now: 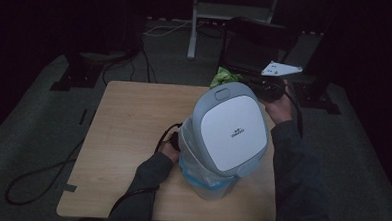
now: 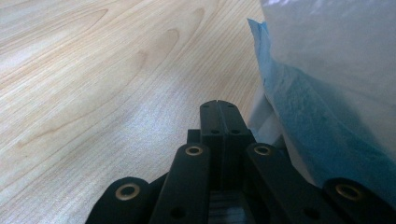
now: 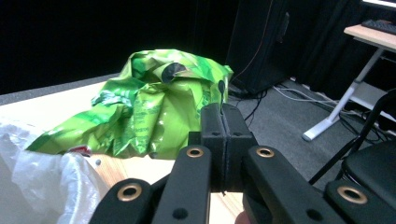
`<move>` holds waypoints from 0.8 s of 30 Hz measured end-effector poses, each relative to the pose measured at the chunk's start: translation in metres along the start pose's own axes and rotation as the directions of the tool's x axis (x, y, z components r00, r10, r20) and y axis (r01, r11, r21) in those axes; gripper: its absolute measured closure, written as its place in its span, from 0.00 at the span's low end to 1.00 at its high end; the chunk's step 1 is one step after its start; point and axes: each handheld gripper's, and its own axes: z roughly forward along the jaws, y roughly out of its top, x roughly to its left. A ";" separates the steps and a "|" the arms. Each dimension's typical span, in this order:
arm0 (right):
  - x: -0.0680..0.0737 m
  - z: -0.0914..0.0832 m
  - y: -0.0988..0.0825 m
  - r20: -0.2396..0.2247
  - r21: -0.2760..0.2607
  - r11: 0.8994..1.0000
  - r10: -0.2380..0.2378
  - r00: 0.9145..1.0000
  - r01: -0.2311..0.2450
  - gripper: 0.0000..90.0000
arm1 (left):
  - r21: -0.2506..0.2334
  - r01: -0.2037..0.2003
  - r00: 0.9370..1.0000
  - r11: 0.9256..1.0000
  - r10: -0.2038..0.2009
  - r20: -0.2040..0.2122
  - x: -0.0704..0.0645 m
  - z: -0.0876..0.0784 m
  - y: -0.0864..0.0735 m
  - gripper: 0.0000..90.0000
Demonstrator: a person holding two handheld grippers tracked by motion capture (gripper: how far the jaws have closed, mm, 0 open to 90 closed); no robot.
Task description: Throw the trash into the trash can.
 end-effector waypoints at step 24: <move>0.018 -0.031 0.009 -0.111 -0.086 0.996 -0.025 0.994 0.016 0.99 | -0.001 -0.001 1.000 1.000 0.001 -0.001 0.000 0.000 0.000 1.00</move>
